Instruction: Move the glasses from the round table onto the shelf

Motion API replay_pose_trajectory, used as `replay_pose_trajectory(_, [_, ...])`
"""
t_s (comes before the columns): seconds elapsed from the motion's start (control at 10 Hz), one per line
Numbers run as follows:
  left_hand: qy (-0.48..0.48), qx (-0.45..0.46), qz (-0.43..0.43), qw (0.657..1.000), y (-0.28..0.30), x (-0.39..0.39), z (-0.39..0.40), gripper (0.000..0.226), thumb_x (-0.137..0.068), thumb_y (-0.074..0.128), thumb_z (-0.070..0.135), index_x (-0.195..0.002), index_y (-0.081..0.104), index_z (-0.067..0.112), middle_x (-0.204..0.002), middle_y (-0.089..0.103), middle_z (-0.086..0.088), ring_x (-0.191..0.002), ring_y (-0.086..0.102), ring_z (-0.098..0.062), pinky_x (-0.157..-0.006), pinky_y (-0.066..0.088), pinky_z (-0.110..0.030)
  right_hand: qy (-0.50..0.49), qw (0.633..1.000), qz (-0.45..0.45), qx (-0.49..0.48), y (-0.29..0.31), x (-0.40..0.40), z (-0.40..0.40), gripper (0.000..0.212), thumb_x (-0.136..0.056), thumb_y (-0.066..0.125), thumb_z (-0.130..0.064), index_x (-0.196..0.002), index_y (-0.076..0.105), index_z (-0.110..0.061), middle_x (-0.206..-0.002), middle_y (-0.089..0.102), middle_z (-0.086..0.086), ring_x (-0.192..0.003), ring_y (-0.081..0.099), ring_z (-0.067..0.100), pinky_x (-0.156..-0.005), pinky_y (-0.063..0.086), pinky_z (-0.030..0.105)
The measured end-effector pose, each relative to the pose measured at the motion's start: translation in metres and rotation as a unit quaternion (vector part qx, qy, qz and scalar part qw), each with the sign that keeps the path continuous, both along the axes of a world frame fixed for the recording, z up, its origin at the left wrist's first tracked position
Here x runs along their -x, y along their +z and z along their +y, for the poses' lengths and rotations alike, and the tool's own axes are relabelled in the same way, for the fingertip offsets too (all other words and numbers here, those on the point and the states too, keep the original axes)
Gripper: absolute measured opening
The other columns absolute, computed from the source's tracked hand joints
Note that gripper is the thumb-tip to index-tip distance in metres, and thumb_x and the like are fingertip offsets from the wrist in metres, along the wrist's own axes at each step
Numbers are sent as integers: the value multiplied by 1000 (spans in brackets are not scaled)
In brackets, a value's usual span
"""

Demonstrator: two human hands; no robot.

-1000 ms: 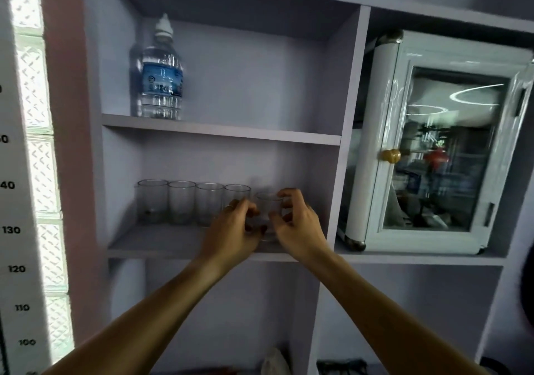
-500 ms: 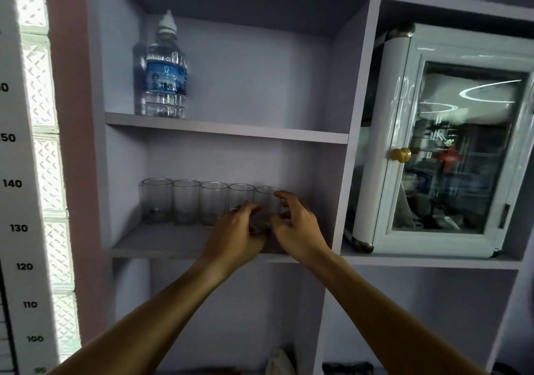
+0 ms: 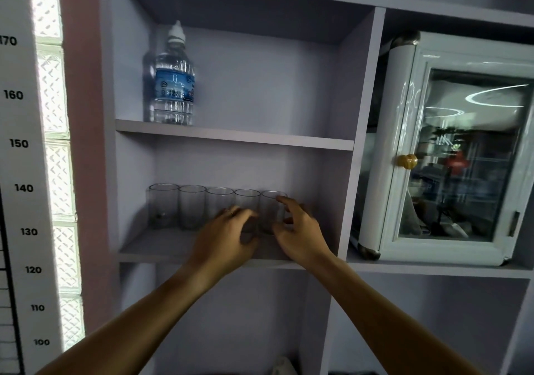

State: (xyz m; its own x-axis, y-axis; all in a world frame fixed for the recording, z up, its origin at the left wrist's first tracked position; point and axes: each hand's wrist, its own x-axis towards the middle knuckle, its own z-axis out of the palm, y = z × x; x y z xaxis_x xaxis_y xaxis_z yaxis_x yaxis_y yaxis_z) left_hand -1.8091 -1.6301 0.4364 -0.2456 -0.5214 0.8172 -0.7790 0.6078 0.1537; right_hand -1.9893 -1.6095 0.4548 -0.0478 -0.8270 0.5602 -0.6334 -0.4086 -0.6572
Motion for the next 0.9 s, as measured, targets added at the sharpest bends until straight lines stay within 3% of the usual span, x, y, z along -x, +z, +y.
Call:
replay_pose_trajectory(0.1, [44, 71, -14, 996, 3, -23, -4, 34, -75, 62, 38, -108, 65, 29, -107, 63, 4, -98, 59, -29, -75, 49, -37, -22, 999, 38, 30, -2, -6, 3, 58, -89, 67, -27, -139, 42, -41, -138, 42, 4, -109, 59, 25, -92, 51, 29])
replay_pose_trajectory(0.2, [130, 79, -23, 988, 3, -54, -7, 52, -74, 57, 48, -124, 62, 33, -135, 54, -5, -120, 46, -38, -95, 38, -51, -43, 984, 166, 50, -4, -19, 3, 68, -90, 63, -36, -147, 28, -47, -164, 11, -1, -150, 15, 34, -117, 28, 54])
replay_pose_trajectory(0.3, [156, 25, -31, 987, -1, -63, -5, 61, -77, 55, 61, -133, 57, 37, -150, 44, -8, -137, 32, -45, -108, 27, -63, -52, 971, 229, 42, -6, -26, -2, 68, -93, 55, -45, -151, 20, -48, -168, -4, -2, -153, -10, 28, -121, 7, 56])
replay_pose_trajectory(0.4, [168, -32, -44, 984, -7, -64, -4, 73, -77, 42, 79, -139, 50, 42, -159, 32, -7, -146, 18, -48, -112, 17, -72, -65, 964, 255, 24, -12, -33, -8, 67, -94, 48, -51, -152, 15, -47, -167, -14, -1, -150, -22, 27, -119, -6, 51])
replay_pose_trajectory(0.5, [172, -52, -47, 983, -7, -65, -6, 77, -77, 36, 83, -144, 41, 45, -164, 21, -5, -149, 10, -45, -112, 16, -72, -72, 962, 262, 22, -15, -36, -10, 69, -94, 48, -53, -152, 12, -47, -167, -14, 0, -150, -24, 28, -119, -3, 51])
replay_pose_trajectory(0.7, [154, -100, -65, 981, -8, -66, -9, 80, -79, 25, 86, -150, 17, 50, -167, -1, -3, -150, -4, -40, -112, 15, -70, -51, 964, 261, -21, -1, -35, -2, 73, -92, 55, -46, -151, 12, -49, -167, -13, -3, -150, -20, 33, -120, 16, 61])
replay_pose_trajectory(0.8, [127, -124, -74, 981, -8, -73, -1, 77, -81, 18, 83, -151, 15, 49, -167, -7, -3, -150, -1, -40, -115, 12, -66, -73, 958, 276, -32, -2, -40, 15, 71, -94, 53, -46, -151, 12, -50, -166, -17, -4, -150, -17, 34, -115, 17, 65])
replay_pose_trajectory(0.9, [120, -110, -79, 983, -16, -79, 8, 76, -84, 14, 78, -150, 26, 44, -167, 2, -5, -150, 10, -40, -116, 17, -61, -83, 958, 270, -42, -11, -43, 28, 69, -94, 50, -49, -152, 12, -49, -165, -20, -4, -151, -16, 34, -115, 13, 66])
